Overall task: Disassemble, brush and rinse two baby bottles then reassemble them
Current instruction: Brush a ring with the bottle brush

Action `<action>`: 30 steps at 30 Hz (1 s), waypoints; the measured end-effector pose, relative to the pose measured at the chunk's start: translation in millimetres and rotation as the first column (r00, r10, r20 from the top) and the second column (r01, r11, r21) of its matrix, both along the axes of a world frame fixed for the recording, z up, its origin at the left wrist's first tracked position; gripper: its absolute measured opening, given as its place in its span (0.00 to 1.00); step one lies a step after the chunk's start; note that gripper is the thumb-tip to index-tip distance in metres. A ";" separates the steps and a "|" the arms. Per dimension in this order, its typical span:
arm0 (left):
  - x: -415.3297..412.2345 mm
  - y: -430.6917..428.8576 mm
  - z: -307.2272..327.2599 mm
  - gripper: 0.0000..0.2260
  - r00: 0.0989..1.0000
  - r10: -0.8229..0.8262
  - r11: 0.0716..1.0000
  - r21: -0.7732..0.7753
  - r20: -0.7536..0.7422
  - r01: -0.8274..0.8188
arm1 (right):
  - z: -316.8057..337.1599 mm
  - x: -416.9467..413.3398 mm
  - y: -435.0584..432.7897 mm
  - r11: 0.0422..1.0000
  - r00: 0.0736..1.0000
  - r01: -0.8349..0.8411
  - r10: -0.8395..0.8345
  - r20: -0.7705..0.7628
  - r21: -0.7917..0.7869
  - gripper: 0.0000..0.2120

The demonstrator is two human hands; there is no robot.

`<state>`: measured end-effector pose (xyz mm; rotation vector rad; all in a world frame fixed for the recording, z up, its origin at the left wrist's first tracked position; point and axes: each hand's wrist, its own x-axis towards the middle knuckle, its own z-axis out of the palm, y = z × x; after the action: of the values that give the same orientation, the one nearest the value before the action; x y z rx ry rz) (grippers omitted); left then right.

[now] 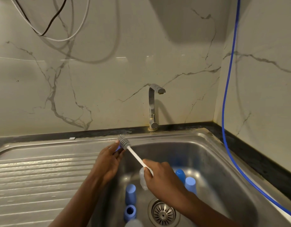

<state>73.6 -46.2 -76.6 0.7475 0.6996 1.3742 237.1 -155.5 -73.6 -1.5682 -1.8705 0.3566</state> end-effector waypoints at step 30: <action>-6.1 1.6 -4.1 0.09 0.984 0.176 0.984 -0.001 -0.042 -0.176 | -6.1 -1.0 -1.9 0.997 0.996 -0.032 0.026 0.088 0.068 0.06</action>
<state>67.5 -44.6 -80.7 0.7254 0.8167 1.5200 236.1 -157.4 -79.7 -1.5342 -1.9521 0.2371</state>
